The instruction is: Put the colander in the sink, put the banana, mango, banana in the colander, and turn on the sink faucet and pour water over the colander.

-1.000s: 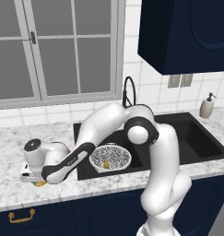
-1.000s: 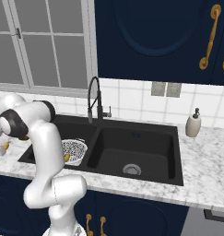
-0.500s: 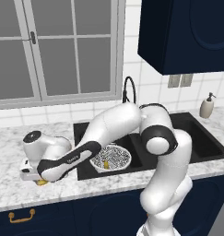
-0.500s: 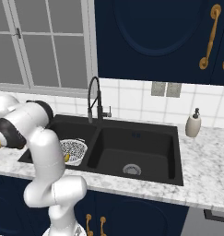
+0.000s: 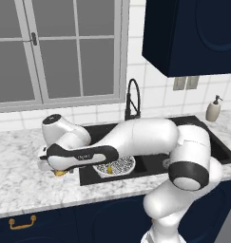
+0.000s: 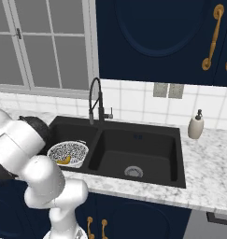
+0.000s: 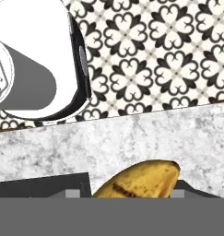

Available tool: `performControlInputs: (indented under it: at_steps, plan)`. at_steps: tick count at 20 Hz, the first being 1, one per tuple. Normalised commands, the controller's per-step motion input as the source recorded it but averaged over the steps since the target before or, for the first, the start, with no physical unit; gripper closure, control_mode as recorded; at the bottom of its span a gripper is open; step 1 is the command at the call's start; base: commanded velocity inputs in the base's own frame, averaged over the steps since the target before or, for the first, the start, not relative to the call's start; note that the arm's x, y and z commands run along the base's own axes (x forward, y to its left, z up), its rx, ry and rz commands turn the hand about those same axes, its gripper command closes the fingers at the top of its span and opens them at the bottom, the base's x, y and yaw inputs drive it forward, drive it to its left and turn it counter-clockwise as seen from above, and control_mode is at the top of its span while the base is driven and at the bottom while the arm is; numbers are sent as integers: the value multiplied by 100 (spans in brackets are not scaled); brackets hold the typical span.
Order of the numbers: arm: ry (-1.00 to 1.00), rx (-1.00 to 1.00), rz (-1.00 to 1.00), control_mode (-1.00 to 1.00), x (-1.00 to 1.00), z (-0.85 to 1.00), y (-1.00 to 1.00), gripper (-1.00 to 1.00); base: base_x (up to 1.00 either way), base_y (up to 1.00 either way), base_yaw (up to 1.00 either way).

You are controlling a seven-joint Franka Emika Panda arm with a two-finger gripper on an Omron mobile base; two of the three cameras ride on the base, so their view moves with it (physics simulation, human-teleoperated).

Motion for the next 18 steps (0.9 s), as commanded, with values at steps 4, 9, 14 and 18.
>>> performControlInputs:
  at_steps: [4, 9, 14, 18]
  plan:
    - [0, 6, 0, -100, 0, 0, -100, 100, 0, 0, 0]
    - [15, 0, -1, -100, 26, 0, -66, 100, 0, 0, 0]
    - [25, 0, -1, -100, 61, 0, -24, 100, 0, 0, 0]
    - [15, -2, 0, -100, 67, -2, -2, 100, 0, 0, 0]
